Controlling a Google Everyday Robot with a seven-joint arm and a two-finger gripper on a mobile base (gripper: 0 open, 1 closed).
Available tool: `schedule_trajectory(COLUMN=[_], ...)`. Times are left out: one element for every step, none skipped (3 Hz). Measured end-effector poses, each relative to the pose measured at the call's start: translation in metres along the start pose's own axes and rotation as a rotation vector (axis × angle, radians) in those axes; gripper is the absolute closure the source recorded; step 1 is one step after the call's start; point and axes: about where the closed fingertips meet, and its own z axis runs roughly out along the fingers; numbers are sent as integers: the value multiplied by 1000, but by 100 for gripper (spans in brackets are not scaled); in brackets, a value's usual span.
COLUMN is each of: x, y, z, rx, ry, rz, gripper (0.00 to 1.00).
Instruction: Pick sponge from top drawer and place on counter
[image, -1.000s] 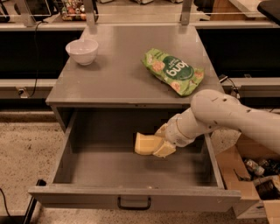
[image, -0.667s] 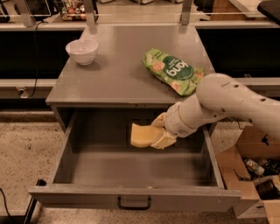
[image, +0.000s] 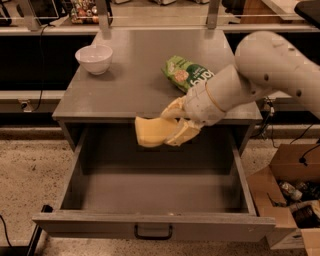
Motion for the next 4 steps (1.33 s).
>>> schedule_trajectory(x=[-26, -34, -28, -21], y=[-14, -41, -75, -104], z=[-15, -14, 5, 26], rx=[-33, -29, 0, -3], ry=[-15, 54, 172, 256], rz=[-60, -72, -55, -41], gripper=[100, 100, 100, 99])
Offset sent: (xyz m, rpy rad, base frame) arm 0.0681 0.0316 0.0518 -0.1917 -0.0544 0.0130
